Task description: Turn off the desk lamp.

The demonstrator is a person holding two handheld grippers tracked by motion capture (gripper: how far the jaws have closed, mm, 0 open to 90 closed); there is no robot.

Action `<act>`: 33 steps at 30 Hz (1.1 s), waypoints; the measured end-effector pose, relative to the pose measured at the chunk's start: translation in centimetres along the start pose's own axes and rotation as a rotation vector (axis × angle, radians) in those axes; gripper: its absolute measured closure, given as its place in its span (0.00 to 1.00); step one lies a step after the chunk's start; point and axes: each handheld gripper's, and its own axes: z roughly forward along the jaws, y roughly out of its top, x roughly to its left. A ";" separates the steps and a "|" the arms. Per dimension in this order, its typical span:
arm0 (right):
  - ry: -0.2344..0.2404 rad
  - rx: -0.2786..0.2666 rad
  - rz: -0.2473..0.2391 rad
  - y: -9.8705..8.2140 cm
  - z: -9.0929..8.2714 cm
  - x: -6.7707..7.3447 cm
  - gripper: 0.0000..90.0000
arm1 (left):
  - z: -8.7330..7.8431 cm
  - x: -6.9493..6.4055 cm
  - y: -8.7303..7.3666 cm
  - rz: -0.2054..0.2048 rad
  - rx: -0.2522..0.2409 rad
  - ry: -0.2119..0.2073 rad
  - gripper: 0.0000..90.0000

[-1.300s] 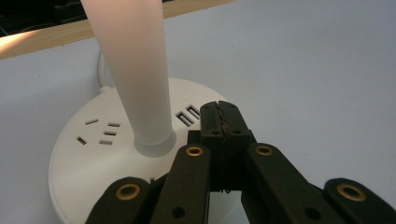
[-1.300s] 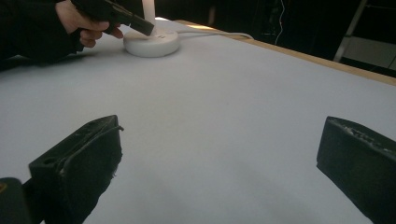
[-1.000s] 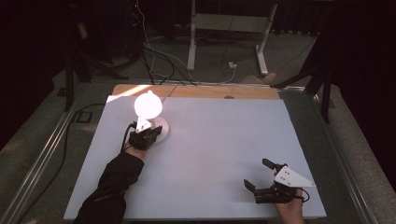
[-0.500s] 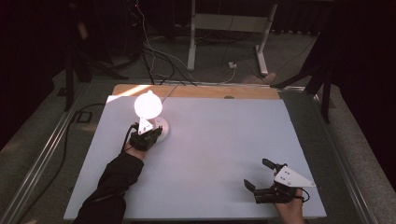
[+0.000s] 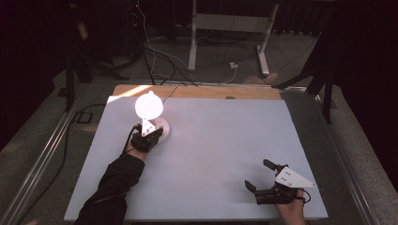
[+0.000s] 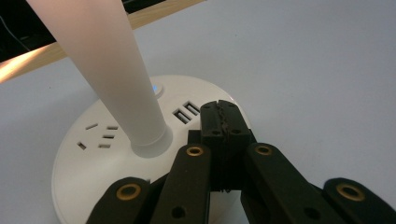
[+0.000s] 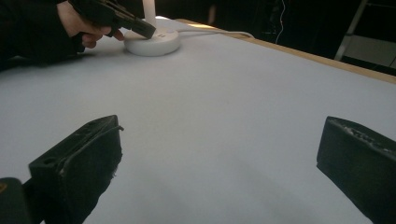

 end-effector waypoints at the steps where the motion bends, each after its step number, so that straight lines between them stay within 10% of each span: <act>1: 0.001 -0.001 0.001 0.0 0.0 0.0 0.00 | 0.0 0.0 0.0 0.000 0.000 0.000 1.00; 33: 0.002 -0.002 0.007 0.0 -0.1 -0.1 0.00 | -0.3 0.1 0.2 -0.021 -0.023 0.000 1.00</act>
